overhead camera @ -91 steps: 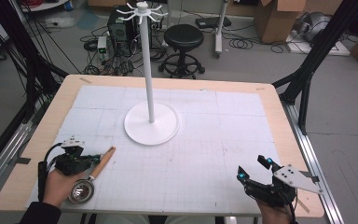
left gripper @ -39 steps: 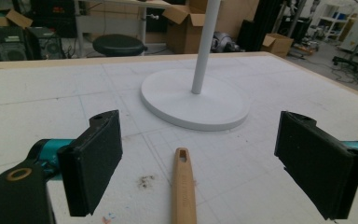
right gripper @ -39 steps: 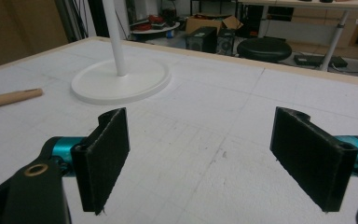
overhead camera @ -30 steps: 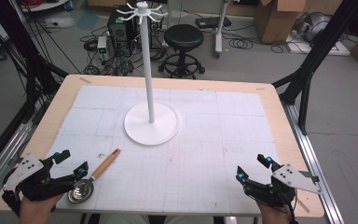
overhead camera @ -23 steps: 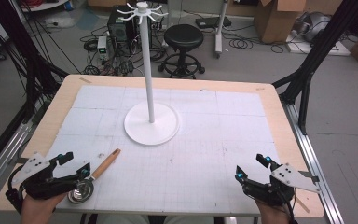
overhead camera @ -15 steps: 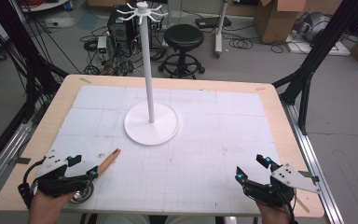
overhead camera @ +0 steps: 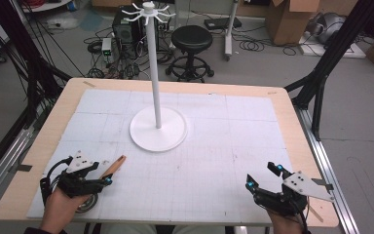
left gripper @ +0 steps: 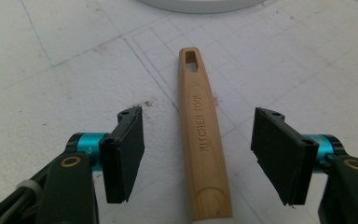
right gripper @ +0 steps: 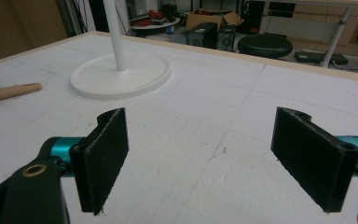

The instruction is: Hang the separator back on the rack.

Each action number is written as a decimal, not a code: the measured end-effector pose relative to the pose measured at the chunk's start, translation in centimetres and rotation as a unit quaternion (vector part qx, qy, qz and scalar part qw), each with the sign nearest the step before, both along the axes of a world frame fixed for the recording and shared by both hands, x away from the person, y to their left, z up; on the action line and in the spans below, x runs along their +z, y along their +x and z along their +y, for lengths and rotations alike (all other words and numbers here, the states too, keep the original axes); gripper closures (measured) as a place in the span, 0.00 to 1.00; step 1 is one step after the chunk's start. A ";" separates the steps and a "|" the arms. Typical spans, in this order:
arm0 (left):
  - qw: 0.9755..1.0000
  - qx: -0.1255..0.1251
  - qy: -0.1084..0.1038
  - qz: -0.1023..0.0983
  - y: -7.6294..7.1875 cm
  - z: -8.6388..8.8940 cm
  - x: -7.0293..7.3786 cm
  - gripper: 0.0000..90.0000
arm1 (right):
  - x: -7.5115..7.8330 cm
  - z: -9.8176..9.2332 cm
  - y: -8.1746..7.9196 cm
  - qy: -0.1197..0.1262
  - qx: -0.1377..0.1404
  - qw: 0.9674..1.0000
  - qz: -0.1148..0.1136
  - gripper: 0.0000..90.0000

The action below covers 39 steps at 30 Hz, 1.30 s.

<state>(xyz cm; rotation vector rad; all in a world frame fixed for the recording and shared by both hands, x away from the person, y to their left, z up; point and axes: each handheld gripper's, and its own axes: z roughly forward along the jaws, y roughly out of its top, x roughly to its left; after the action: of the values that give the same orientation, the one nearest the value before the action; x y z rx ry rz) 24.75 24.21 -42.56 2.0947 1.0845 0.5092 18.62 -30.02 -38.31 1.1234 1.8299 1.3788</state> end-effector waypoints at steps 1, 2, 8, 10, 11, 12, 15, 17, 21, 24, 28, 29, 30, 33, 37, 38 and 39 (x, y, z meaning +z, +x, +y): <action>1.000 -0.002 0.006 0.004 0.1 -0.1 -0.1 0.41 | 0.0 0.0 0.0 0.000 0.000 1.000 0.002 0.20; 1.000 -0.002 0.010 0.006 0.2 -0.3 -0.2 0.43 | 0.0 0.0 0.0 0.000 0.000 1.000 0.001 0.20; 1.000 0.005 0.018 0.016 0.2 -0.3 -0.3 0.47 | 0.0 -0.1 0.0 0.001 0.000 1.000 0.003 0.20; 0.999 0.000 0.025 0.020 0.3 -0.5 -0.4 0.49 | 0.0 0.0 0.0 0.001 0.000 1.000 0.003 0.20; 0.999 0.000 0.028 0.024 0.3 -0.5 -0.5 0.50 | 0.0 0.0 0.0 0.002 0.001 1.000 0.002 0.20; 0.999 0.000 0.030 0.027 0.3 -0.6 -0.6 0.51 | 0.0 0.0 0.0 0.001 0.001 1.000 0.003 0.20; 0.999 0.000 0.027 0.034 0.5 -0.6 -0.7 0.52 | 0.0 0.0 0.0 0.001 0.000 1.000 0.002 0.20; 0.999 0.001 0.024 0.038 0.7 -0.7 -0.7 0.52 | 0.0 0.0 0.0 0.002 0.000 1.000 0.003 0.20; 0.999 0.002 0.023 0.043 0.7 -0.7 -0.8 0.54 | 0.0 -0.1 0.0 0.002 0.000 1.000 0.003 0.20; 0.999 -0.001 0.022 0.045 0.7 -0.7 -0.8 0.56 | 0.0 -0.1 0.0 0.003 0.000 1.000 0.004 0.20; 0.999 -0.004 0.020 0.045 0.7 -0.8 -0.8 0.60 | 0.0 -0.1 -0.1 0.003 -0.001 1.000 0.003 0.20; 0.999 -0.006 0.022 0.046 0.7 -0.7 -0.8 0.60 | 0.0 -0.1 -0.1 0.002 0.000 1.000 0.004 0.20; 0.999 -0.005 0.019 0.046 0.7 -0.7 -0.8 0.61 | 0.0 -0.1 -0.1 0.002 0.000 1.000 0.004 0.20; 0.999 -0.005 0.020 0.047 0.7 -0.7 -0.8 0.62 | 0.0 -0.1 -0.1 0.003 0.000 1.000 0.004 0.20; 0.999 -0.006 0.018 0.048 0.7 -0.6 -0.8 0.66 | 0.0 -0.1 -0.1 0.003 -0.001 1.000 0.003 0.20; 0.999 -0.007 0.018 0.048 0.7 -0.6 -0.7 0.67 | 0.0 -0.1 -0.1 0.002 -0.001 1.000 0.003 0.20; 0.999 -0.007 0.018 0.047 0.7 -0.6 -0.8 0.68 | 0.0 -0.1 -0.1 0.001 -0.001 1.000 0.002 0.20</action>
<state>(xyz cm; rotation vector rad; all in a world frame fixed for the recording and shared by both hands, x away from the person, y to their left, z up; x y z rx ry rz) 25.46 23.57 -43.32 2.1752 1.1207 0.4305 18.56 -30.13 -38.31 1.1296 1.8298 1.3794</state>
